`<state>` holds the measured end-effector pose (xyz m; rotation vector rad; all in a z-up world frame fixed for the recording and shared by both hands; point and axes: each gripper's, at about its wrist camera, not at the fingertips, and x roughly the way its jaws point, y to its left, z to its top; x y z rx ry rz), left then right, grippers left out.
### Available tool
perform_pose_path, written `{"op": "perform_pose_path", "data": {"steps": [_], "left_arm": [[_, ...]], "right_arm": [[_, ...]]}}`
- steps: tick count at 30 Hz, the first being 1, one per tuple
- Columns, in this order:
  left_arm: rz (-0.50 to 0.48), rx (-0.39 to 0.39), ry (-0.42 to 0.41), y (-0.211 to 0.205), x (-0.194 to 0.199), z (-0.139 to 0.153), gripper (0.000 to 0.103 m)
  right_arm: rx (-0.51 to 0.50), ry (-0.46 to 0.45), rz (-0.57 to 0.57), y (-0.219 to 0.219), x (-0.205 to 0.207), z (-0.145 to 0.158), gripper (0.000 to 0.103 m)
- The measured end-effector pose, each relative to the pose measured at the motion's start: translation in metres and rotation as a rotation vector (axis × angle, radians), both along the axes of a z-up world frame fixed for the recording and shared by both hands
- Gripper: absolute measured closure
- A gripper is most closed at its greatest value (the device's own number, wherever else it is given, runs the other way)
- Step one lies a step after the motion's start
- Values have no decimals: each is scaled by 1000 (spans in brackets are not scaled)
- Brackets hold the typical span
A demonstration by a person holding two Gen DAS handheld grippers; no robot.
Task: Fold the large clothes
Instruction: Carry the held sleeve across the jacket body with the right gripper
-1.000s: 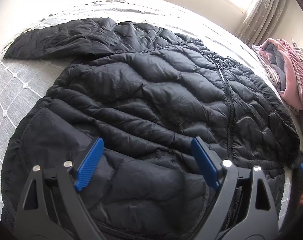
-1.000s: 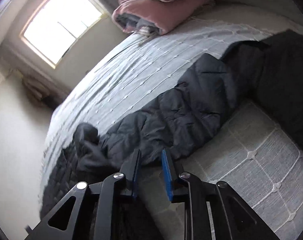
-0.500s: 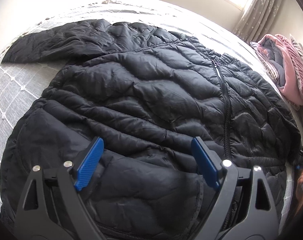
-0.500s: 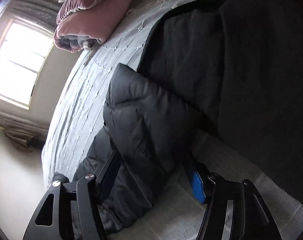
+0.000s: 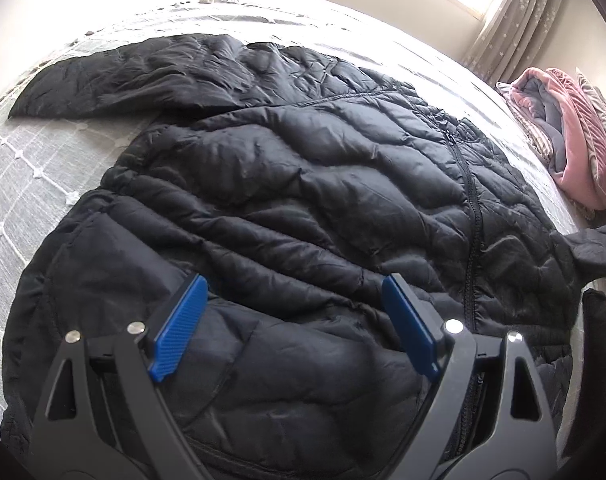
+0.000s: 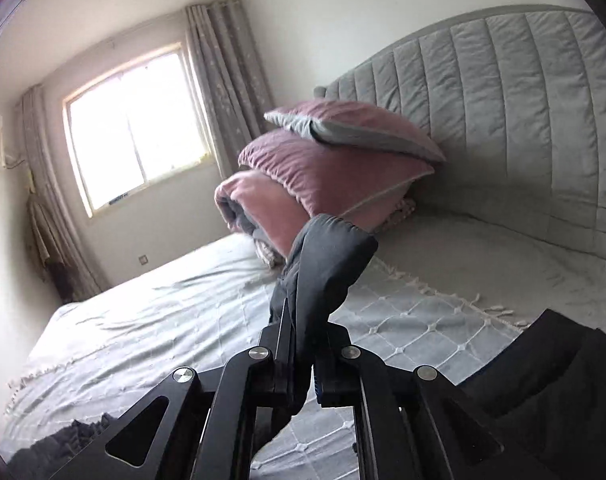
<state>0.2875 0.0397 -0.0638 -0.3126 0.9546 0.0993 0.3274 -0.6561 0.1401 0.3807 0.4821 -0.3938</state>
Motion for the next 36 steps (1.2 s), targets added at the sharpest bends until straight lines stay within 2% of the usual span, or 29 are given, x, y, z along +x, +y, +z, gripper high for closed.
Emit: {"op": "perform_pose_path", "data": {"steps": [2, 3, 5, 6, 7, 9, 11, 14, 15, 18, 20, 21, 22, 24, 27, 29, 31, 34, 36], "left_arm": [[-4, -6, 6, 3, 1, -1, 14], [-1, -18, 9, 6, 2, -2, 14], [3, -33, 10, 9, 1, -3, 14], [3, -35, 9, 11, 1, -3, 14], [2, -33, 9, 11, 1, -2, 14], [-1, -31, 8, 11, 0, -2, 14], [-2, -27, 10, 9, 0, -3, 14], [-1, -25, 8, 8, 0, -2, 14], [0, -25, 7, 8, -1, -2, 14], [-5, -20, 5, 6, -1, -2, 14], [-6, -15, 5, 5, -1, -2, 14], [-6, -17, 6, 5, -1, -2, 14], [-6, -20, 6, 6, -1, -2, 14], [-4, -33, 6, 7, -1, -1, 14], [2, -51, 3, 11, -2, 0, 14], [7, -58, 3, 12, -2, 0, 14], [10, -67, 5, 14, -2, 0, 14], [4, -61, 12, 13, -1, -1, 14], [-8, -52, 19, 10, 0, -3, 14]], "right_arm": [[71, 140, -37, -14, 8, -46, 94], [122, 179, -63, -23, 5, -70, 94], [235, 210, -133, -42, -16, -112, 92], [286, 220, -155, -50, -26, -127, 88], [348, 216, -168, -59, -35, -141, 87], [486, 143, -150, -72, -59, -157, 87], [546, 83, -148, -77, -75, -152, 87], [511, 22, -156, -74, -89, -124, 87], [462, 4, -160, -69, -96, -111, 86], [280, 32, -258, -49, -112, -81, 82], [233, 11, -306, -42, -121, -71, 82], [232, 14, -309, -38, -123, -73, 77], [242, 43, -293, -34, -121, -80, 62], [303, 91, -237, -26, -124, -98, 46], [424, 124, -211, -20, -131, -131, 46], [441, 141, -191, -14, -126, -144, 46], [432, 195, -160, -8, -117, -153, 46], [489, 279, -165, -4, -110, -171, 46], [528, 300, -171, -5, -112, -183, 46]]}}
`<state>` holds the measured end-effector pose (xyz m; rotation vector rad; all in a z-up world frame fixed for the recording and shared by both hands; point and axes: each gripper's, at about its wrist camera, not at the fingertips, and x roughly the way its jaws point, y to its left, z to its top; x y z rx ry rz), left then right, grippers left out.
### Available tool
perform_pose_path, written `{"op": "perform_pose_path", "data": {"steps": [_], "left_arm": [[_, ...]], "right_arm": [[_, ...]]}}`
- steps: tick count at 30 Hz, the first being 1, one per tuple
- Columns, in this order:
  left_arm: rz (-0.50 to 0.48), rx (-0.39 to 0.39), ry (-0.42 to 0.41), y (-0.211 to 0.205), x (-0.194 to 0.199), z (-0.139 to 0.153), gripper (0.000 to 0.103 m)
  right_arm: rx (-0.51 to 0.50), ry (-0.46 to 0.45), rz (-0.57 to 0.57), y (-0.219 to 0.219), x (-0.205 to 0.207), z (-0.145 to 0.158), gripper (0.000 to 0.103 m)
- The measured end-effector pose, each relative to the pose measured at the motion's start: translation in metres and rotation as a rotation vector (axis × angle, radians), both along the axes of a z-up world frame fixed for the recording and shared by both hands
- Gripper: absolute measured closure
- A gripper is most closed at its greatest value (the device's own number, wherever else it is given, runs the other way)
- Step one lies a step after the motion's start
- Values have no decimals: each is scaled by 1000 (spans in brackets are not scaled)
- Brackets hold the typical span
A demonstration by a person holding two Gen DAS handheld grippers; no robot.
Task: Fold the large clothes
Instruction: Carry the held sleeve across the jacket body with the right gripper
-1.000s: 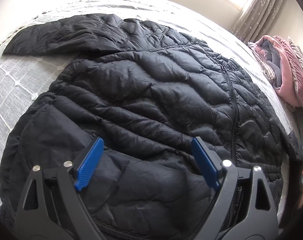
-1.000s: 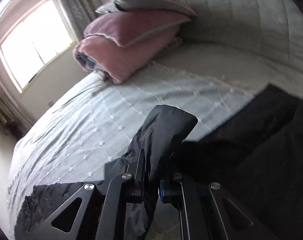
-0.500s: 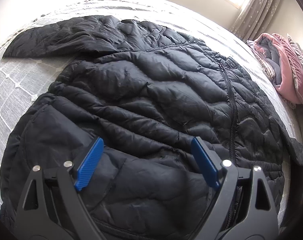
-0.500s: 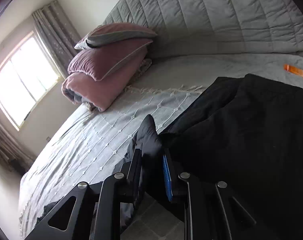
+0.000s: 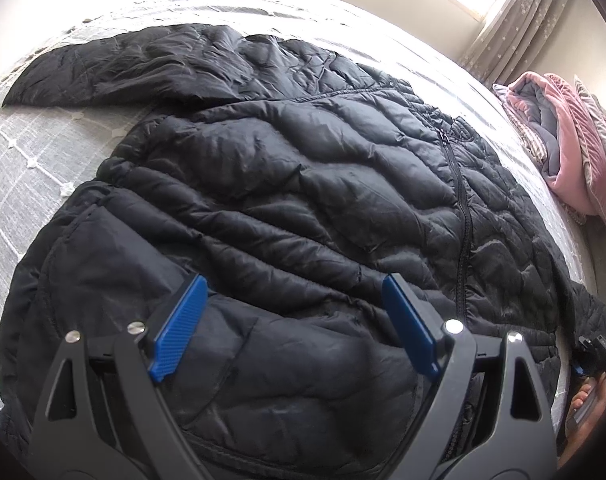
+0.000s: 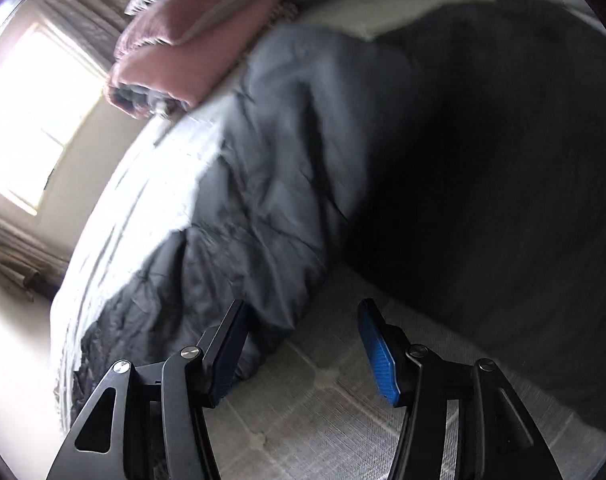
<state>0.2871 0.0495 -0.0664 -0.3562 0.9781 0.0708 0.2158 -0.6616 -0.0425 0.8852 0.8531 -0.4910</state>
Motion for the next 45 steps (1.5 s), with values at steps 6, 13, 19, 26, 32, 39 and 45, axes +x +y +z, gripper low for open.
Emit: {"op": "perform_pose_path", "data": {"steps": [6, 13, 19, 26, 32, 39, 45], "left_arm": [[-118, 23, 21, -26, 1, -4, 14], [-149, 62, 48, -32, 2, -10, 14], [-149, 21, 60, -24, 2, -8, 14], [-37, -120, -3, 21, -6, 11, 14], [104, -137, -59, 68, -18, 25, 14], [132, -181, -41, 88, -17, 21, 14], [136, -203, -41, 92, -17, 21, 14]], "right_arm": [[25, -94, -43, -15, 4, -3, 46], [-76, -135, -6, -9, 15, 2, 97], [-306, -169, 14, 8, 17, 70, 98], [-460, -291, 112, 72, 46, 159, 98], [-586, -523, 407, 222, 73, 221, 98], [-587, -491, 720, 385, 110, 151, 98], [-566, -293, 914, 448, 134, 41, 97]]}}
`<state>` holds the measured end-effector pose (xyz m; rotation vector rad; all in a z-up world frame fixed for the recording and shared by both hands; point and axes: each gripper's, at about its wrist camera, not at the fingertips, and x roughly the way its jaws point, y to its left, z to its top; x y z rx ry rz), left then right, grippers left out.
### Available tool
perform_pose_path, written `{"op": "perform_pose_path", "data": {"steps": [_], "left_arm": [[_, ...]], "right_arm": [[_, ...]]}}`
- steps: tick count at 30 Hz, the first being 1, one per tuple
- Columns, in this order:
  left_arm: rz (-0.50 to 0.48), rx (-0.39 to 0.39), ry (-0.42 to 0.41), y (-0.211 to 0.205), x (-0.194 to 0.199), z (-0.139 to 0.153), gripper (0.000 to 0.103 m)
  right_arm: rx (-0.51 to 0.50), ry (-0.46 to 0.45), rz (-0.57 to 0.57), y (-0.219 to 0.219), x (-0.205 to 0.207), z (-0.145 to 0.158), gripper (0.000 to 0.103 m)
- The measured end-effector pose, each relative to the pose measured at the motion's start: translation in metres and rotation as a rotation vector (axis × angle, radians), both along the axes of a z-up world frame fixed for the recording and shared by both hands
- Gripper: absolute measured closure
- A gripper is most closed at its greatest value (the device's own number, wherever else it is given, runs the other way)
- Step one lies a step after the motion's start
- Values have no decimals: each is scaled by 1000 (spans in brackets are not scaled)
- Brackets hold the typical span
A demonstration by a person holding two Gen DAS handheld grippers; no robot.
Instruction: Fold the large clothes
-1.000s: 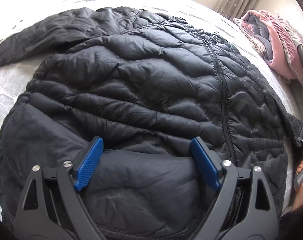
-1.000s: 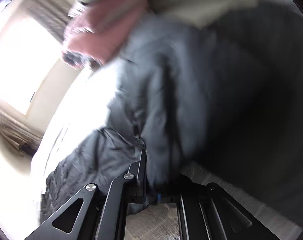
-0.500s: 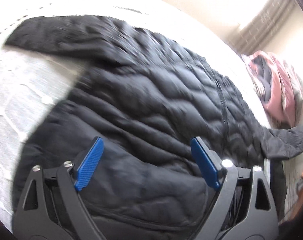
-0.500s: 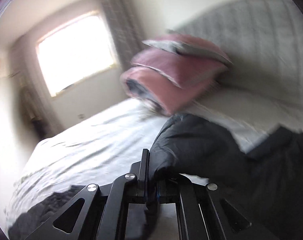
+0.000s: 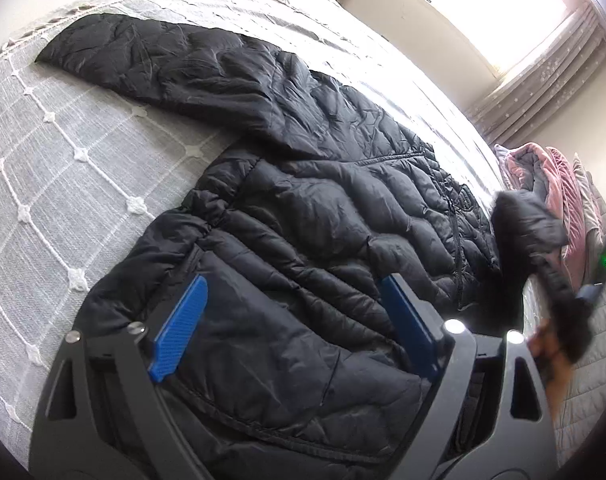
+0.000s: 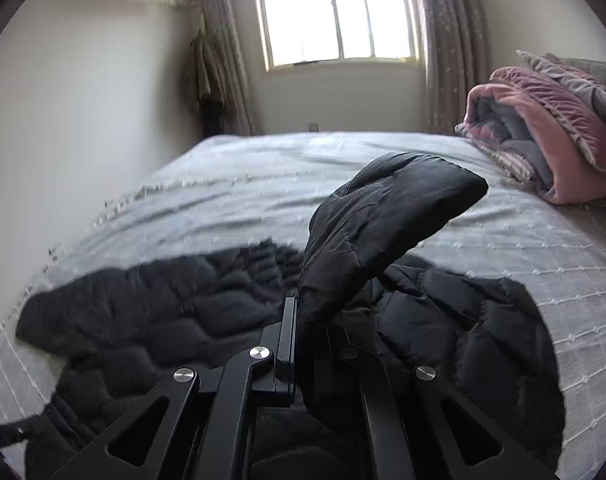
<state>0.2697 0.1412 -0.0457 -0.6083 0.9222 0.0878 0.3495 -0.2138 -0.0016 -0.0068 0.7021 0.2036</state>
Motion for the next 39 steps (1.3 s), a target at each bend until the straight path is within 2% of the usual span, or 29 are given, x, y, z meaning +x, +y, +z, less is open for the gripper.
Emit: {"op": "perform_pose_path", "data": {"steps": [3, 6, 8, 10, 11, 13, 16, 17, 19, 22, 25, 29, 31, 34, 36, 39], "left_arm": [[4, -9, 0, 1, 0, 0, 14], [5, -26, -1, 3, 1, 0, 14], [7, -34, -1, 4, 0, 0, 14], [10, -39, -1, 5, 0, -1, 14], [11, -42, -1, 5, 0, -1, 14], [14, -47, -2, 6, -1, -1, 14], [19, -49, -4, 8, -1, -1, 14], [20, -49, -4, 8, -1, -1, 14], [21, -51, -2, 13, -1, -3, 14], [84, -49, -1, 35, -6, -3, 14], [164, -66, -13, 65, -15, -2, 14], [274, -109, 2, 113, -26, -10, 14], [368, -157, 18, 141, -36, -20, 14], [469, -286, 8, 174, -53, -32, 14], [491, -374, -22, 188, -61, -36, 14], [485, -394, -38, 200, -59, -32, 14]], "right_arm": [[-64, 97, 53, 26, 7, -37, 94], [-110, 138, 96, 48, 8, -51, 84], [-121, 118, 124, 57, 6, -43, 71], [-141, 80, 136, 60, 0, -29, 41], [-151, 57, 146, 63, -4, -27, 38], [-146, 82, 162, 68, -5, -26, 37], [-121, 267, 171, 78, 10, -52, 37], [-145, 289, 172, 81, 12, -60, 37], [-175, 266, 181, 82, 8, -56, 37], [-80, 207, 171, 63, -12, -25, 37], [5, 162, 181, 33, -55, 11, 35], [1, 216, 170, -10, -127, 32, 30], [62, 243, 142, -33, -153, 36, 29], [154, 255, 83, -64, -181, 38, 28], [147, 220, 38, -75, -191, 37, 26], [162, 190, 5, -86, -199, 22, 23]]}}
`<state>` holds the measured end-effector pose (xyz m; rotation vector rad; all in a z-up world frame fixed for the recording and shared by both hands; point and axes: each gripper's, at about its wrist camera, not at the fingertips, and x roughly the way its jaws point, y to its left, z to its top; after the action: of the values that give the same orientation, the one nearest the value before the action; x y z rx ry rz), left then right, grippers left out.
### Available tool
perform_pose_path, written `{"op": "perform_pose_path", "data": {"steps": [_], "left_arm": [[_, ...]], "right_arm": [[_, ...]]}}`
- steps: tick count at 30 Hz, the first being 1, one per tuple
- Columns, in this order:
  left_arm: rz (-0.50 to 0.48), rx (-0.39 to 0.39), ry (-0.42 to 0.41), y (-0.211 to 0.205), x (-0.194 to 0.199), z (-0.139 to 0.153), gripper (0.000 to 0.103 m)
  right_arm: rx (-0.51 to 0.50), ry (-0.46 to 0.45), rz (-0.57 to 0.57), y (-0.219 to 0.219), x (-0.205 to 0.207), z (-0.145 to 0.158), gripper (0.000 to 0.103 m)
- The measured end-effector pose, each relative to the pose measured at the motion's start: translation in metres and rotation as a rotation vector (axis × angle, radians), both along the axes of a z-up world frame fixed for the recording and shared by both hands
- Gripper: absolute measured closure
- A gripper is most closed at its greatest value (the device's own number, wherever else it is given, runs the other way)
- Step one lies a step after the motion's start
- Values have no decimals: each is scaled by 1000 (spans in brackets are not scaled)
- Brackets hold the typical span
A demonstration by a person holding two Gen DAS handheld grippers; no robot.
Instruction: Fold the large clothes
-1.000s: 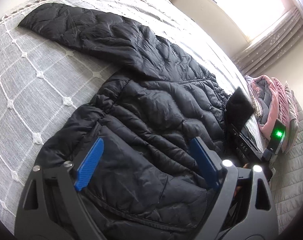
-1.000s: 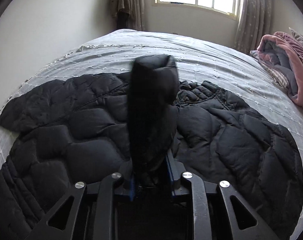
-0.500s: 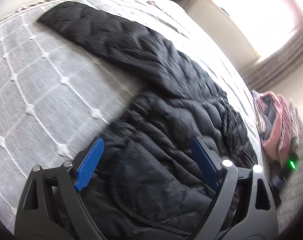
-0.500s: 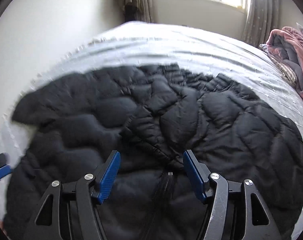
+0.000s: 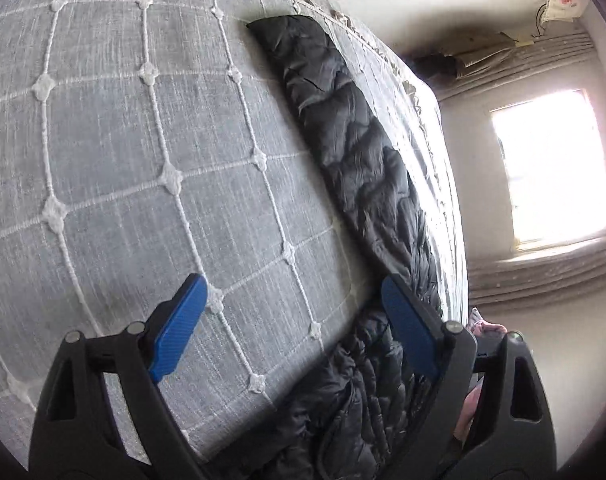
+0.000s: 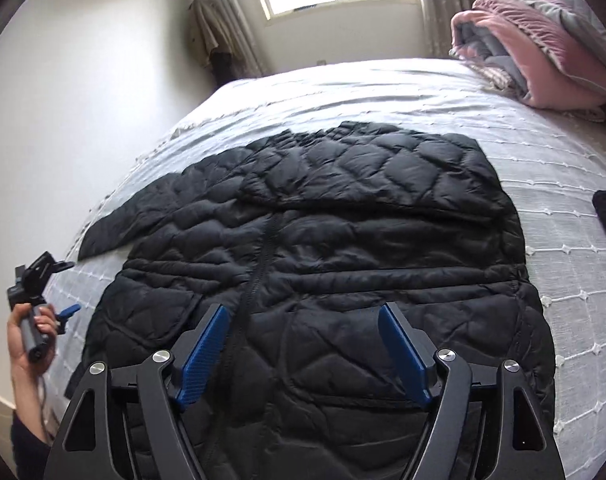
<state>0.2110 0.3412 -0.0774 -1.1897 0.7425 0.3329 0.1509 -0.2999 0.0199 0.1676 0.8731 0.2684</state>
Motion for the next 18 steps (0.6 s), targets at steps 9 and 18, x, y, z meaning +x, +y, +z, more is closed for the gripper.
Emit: {"op": "perform_pose_path", "data": {"steps": [9, 18], "left_arm": [[-8, 136, 154, 64, 79, 8, 8], [-18, 300, 291, 66, 138, -10, 1]], "right_arm": [[-186, -18, -116, -8, -6, -13, 23], [-322, -23, -181, -13, -2, -19, 23]]}}
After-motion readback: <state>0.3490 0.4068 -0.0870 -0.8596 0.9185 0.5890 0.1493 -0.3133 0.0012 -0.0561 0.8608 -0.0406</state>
